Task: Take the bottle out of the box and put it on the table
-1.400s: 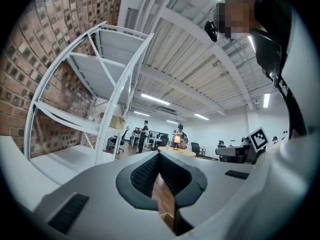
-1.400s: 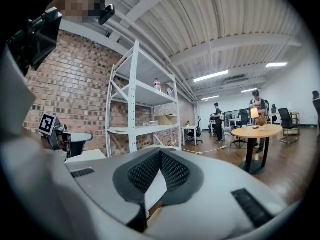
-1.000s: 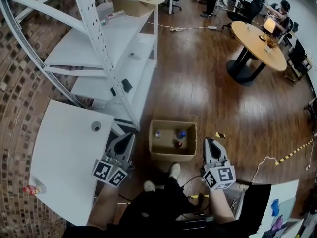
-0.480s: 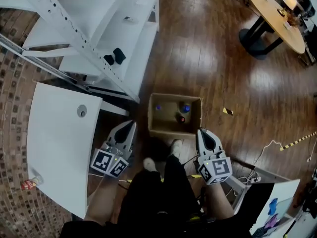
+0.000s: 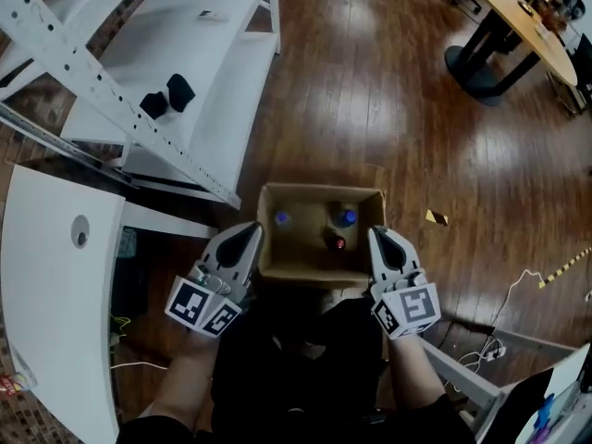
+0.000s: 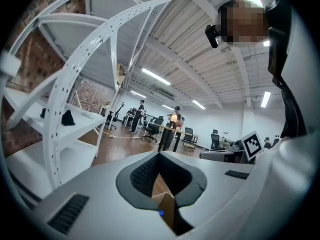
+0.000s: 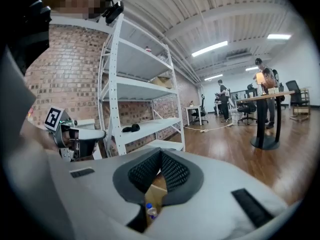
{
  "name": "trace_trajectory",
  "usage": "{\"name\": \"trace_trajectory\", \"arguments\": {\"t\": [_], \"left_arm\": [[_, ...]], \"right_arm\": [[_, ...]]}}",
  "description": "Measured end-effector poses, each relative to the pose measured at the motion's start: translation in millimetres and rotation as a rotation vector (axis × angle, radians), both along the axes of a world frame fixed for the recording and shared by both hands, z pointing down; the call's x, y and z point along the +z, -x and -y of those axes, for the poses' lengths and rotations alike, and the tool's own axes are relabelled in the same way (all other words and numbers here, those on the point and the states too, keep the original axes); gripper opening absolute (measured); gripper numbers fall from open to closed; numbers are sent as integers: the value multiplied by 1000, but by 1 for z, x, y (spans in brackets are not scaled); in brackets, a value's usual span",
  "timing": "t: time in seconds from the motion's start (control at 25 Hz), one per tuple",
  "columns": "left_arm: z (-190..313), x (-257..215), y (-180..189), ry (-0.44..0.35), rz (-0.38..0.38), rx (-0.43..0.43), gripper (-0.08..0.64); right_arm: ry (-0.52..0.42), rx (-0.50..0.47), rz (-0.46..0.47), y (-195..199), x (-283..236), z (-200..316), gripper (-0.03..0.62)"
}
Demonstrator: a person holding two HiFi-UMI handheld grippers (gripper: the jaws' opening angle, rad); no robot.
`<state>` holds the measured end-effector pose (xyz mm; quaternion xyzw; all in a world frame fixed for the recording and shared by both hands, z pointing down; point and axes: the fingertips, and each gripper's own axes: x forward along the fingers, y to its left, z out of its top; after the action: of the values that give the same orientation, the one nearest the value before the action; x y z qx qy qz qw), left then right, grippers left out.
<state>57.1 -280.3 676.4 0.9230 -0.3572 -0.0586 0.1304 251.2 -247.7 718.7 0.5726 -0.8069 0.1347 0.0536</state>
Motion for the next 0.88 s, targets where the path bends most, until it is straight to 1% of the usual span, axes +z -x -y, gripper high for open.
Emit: {"name": "trace_trajectory", "arguments": {"t": [0.08,0.16,0.24,0.32,0.36,0.4,0.52,0.6,0.68,0.8,0.88], "left_arm": [[12,49,-4,-46,-16,35,0],[18,95,-4,-69,-63,60,0],[20,132,-5,-107,-89,77,0],[18,161,-10,-138,-78,97,0],[16,173,-13,-143,-70,110,0],[14,183,-18,-142,-64,124,0],[10,198,-33,-135,-24,177,0],[6,202,-48,-137,5,229,0],[2,204,-65,-142,13,286,0],[-2,212,-93,-158,21,363,0],[-5,219,-108,-152,20,405,0]], "right_arm": [[-61,-14,0,7,42,17,5],[-128,-47,0,16,73,24,5],[-171,-75,-54,21,105,27,5],[-184,-93,-132,22,134,23,5],[-187,-92,-152,21,144,20,5],[-188,-80,-153,21,148,18,5],[-197,-32,-108,23,139,16,5],[-208,-20,-118,20,131,15,5],[-229,-4,-137,12,123,15,5],[-250,43,-106,-2,114,21,5],[-244,73,-105,-14,117,20,5]]}}
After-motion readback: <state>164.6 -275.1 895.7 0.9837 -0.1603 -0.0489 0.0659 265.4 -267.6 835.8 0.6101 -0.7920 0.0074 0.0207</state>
